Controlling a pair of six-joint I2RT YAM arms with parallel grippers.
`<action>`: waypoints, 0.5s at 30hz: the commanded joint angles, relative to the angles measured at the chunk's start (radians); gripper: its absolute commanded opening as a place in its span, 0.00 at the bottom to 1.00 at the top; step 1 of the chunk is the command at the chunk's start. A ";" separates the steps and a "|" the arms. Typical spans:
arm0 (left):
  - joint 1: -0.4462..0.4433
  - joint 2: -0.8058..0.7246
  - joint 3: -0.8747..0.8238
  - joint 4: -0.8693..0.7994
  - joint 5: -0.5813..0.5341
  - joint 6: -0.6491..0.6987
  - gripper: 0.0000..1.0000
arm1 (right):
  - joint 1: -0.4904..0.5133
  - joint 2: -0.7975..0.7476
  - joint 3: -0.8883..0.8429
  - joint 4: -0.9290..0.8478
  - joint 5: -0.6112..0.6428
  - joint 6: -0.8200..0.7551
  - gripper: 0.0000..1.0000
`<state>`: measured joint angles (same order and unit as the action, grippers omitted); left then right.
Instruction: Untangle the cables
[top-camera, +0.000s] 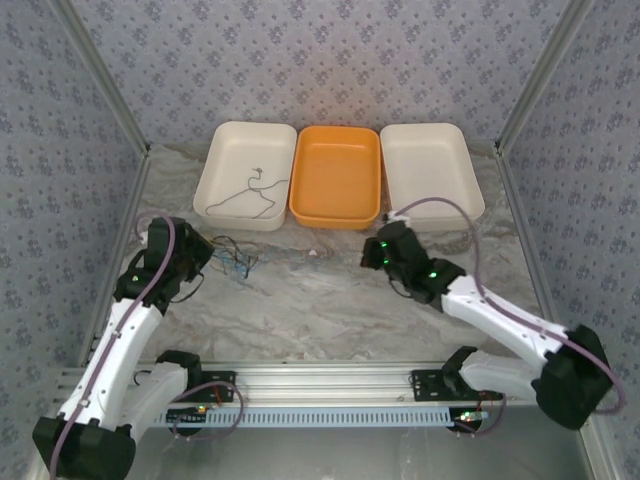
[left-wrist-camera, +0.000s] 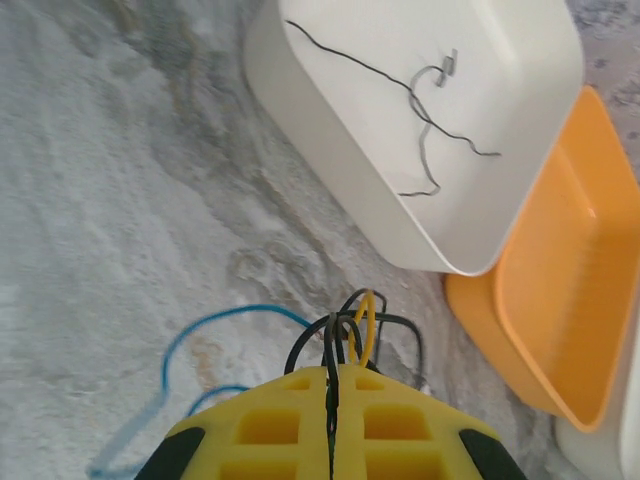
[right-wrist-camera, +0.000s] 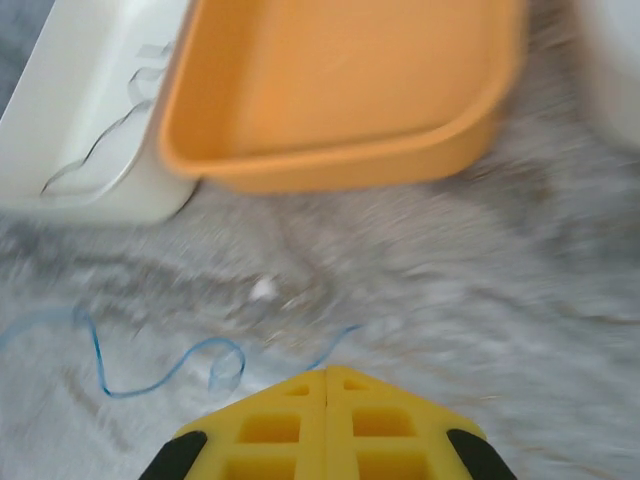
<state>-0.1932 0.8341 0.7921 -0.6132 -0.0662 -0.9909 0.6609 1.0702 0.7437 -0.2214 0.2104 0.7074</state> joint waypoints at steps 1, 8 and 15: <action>0.012 -0.004 0.006 -0.071 -0.027 0.036 0.00 | -0.121 -0.128 -0.004 -0.167 -0.010 -0.055 0.00; -0.028 0.054 -0.080 0.180 0.146 0.011 0.00 | -0.130 -0.157 0.051 -0.160 -0.168 -0.130 0.00; -0.040 0.053 -0.020 0.154 0.163 0.021 0.00 | 0.168 0.157 0.081 0.034 -0.211 -0.154 0.21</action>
<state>-0.2314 0.9051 0.7231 -0.4961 0.0582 -0.9779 0.7555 1.1282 0.7940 -0.2672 0.0433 0.5812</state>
